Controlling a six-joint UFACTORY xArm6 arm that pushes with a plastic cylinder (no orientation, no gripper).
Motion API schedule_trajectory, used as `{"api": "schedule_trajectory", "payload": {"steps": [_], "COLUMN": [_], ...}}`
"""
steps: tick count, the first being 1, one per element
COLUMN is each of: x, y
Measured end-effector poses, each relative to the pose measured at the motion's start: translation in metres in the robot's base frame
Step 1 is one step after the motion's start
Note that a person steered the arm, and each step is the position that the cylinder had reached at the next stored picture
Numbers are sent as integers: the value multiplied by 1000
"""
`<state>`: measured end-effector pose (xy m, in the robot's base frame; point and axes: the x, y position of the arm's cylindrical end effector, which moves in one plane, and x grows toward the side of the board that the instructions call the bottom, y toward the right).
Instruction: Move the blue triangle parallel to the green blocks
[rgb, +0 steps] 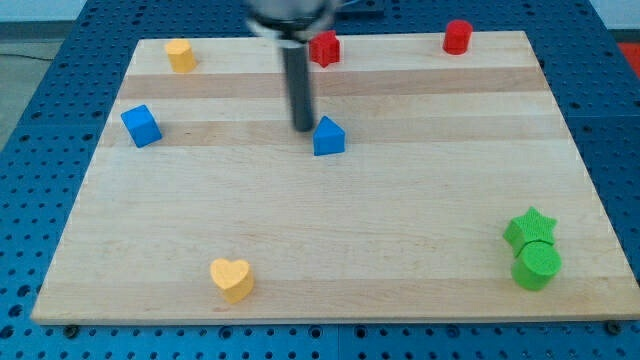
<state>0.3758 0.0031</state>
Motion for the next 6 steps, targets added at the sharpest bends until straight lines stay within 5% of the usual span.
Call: {"api": "schedule_trajectory", "payload": {"steps": [3,4,5,6], "x": [82,131,131,56], "y": [22,-31,31,49]}}
